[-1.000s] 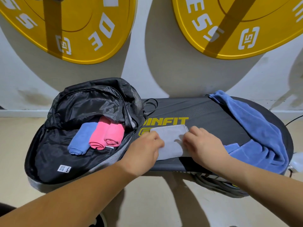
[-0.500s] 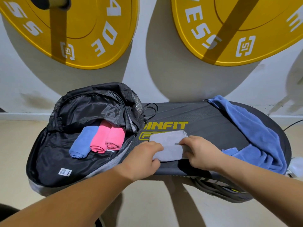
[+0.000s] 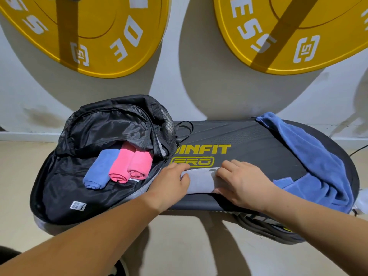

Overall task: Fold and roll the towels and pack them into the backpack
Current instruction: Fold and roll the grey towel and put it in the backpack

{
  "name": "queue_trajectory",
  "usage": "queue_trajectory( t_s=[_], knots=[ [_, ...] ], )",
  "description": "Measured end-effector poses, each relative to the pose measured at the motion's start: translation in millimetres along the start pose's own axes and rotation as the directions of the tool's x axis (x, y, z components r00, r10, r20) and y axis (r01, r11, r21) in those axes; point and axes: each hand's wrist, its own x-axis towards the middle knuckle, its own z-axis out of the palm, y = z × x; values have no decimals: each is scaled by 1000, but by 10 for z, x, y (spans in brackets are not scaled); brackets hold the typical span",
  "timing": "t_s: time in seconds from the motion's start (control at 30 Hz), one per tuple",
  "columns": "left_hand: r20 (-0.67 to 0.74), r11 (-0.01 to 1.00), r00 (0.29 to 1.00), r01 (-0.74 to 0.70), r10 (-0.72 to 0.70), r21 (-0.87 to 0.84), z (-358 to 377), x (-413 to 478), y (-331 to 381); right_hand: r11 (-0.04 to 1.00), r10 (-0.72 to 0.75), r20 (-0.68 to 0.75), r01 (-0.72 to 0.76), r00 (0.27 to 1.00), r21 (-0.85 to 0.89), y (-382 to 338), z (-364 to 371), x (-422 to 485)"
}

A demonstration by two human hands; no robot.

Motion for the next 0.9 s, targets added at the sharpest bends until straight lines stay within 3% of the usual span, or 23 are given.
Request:
queue_trajectory(
  t_s=[0.13, 0.33, 0.57, 0.73, 0.9],
  knots=[
    [18, 997, 1000, -19, 21, -73, -7, 43, 6, 911, 250, 139, -281, 958, 303, 62, 24, 110],
    [164, 998, 986, -7, 19, -68, -106, 73, 39, 653, 367, 402, -540, 839, 532, 109, -2, 311],
    [214, 976, 976, 91, -47, -200, -104, 124, 119, 673, 278, 464, -515, 841, 530, 109, -99, 373],
    [243, 986, 969, 88, -51, -145, -123, 91, 212, 657, 249, 476, -508, 843, 557, 126, -170, 372],
    [189, 997, 982, -25, 10, 77, -103, -41, 360, 697, 224, 511, -502, 830, 512, 43, -137, 372]
  ],
)
